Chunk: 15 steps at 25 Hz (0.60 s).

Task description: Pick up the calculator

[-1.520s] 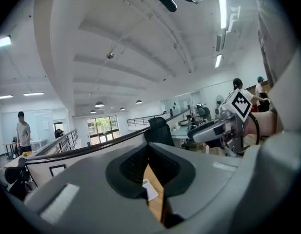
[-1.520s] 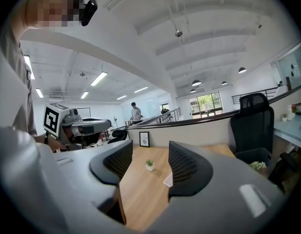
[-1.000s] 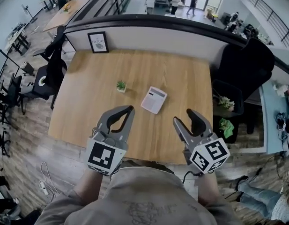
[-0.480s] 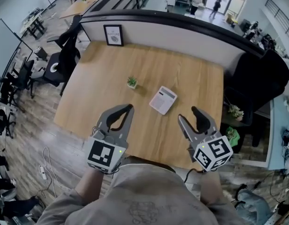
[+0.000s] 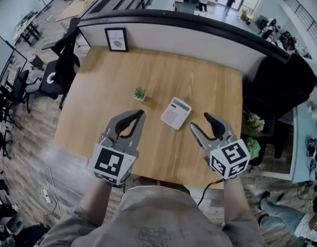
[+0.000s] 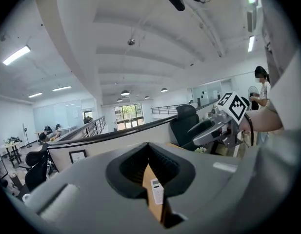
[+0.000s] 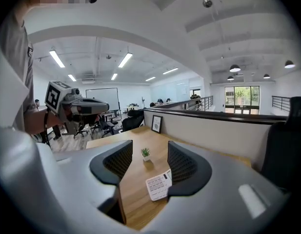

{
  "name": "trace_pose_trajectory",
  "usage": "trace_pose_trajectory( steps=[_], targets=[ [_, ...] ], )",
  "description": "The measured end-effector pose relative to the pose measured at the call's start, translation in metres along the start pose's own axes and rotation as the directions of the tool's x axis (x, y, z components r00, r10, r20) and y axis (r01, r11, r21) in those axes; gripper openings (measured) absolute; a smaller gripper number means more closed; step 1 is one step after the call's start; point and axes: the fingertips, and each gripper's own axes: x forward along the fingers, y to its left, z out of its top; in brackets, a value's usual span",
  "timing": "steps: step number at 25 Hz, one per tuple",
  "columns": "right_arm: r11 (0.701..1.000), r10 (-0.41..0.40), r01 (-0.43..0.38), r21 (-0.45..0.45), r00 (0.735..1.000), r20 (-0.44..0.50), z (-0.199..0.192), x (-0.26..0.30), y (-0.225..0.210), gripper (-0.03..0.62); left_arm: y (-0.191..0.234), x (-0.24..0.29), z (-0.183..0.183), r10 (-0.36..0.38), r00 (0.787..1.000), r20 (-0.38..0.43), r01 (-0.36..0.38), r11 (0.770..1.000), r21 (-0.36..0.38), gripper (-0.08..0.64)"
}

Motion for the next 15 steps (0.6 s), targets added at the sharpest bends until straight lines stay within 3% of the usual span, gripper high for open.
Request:
trace_pose_trajectory(
  steps=[3, 8, 15],
  targets=[
    [1.000, 0.001, -0.001, -0.013, 0.999, -0.042, -0.006, 0.025, -0.018, 0.219, 0.012, 0.022, -0.003, -0.022, 1.000, 0.009, 0.022, 0.999, 0.032, 0.002],
    [0.999, -0.006, -0.001, -0.052, 0.991, -0.134, -0.033, 0.072, -0.041, 0.219, 0.024, 0.054, -0.031, -0.059, 0.998, -0.033, 0.059, 0.998, -0.004, 0.002],
    [0.999, 0.032, -0.024, 0.035, 0.971, -0.239, -0.092, 0.134, -0.076, 0.219, 0.034, 0.095, -0.084, -0.094, 0.990, -0.109, 0.087, 0.994, -0.067, 0.002]
  ],
)
